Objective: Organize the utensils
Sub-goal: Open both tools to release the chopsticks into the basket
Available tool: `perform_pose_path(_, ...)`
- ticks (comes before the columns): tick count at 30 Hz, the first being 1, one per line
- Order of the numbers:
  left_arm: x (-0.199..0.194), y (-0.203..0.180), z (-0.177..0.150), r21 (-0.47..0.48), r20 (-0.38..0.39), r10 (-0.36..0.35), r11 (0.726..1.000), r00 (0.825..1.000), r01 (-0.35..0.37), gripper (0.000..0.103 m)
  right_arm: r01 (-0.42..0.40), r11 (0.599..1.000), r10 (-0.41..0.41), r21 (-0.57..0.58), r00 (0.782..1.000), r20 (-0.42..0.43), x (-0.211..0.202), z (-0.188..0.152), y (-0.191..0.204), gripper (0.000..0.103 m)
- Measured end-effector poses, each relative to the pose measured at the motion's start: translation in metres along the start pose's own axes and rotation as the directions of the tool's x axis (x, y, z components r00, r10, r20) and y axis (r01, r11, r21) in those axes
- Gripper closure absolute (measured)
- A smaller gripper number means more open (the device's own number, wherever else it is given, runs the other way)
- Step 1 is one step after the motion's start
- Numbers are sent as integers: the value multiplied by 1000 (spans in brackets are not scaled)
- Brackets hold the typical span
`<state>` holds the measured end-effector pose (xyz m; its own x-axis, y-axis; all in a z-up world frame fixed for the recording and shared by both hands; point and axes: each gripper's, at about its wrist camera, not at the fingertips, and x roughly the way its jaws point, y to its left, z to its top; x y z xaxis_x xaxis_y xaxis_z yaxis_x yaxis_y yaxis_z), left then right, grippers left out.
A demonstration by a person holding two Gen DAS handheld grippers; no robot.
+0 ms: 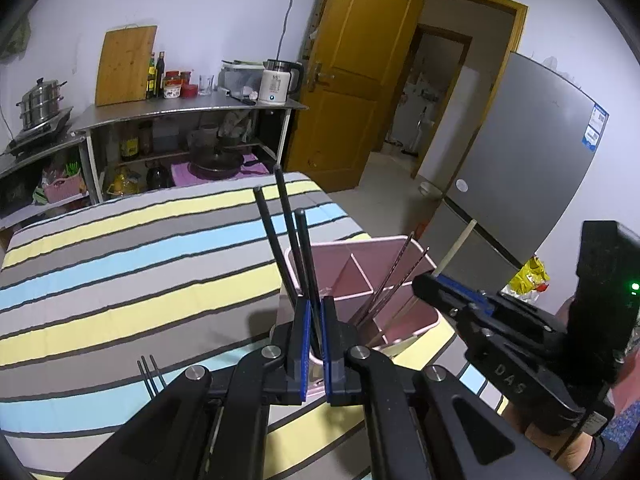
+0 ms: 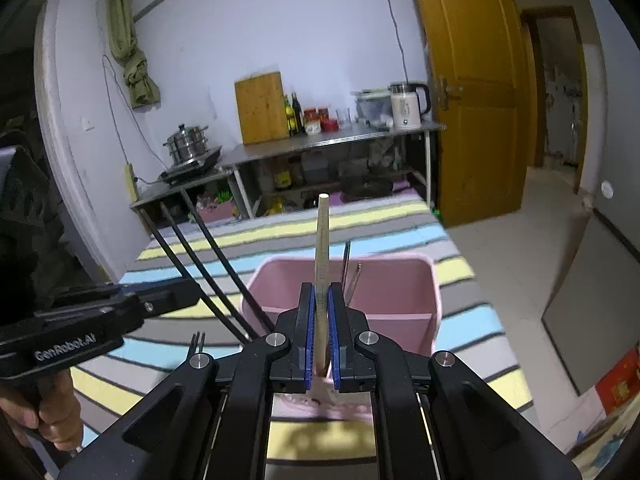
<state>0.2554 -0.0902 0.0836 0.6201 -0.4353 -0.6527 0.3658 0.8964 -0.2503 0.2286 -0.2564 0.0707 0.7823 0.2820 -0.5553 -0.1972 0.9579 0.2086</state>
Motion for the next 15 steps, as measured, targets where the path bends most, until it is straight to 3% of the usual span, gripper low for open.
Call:
perform_pose_path(5, -7, 2, -3, -13, 1, 3, 1000, 1000, -3, 98, 4, 1000, -3, 24, 1000, -31, 2, -5, -5, 96)
perform_pose_path(15, -28, 7, -19, -29, 14, 2, 1000, 1000, -1, 98, -6, 1000, 6, 18, 1000, -1, -15, -4, -3, 96)
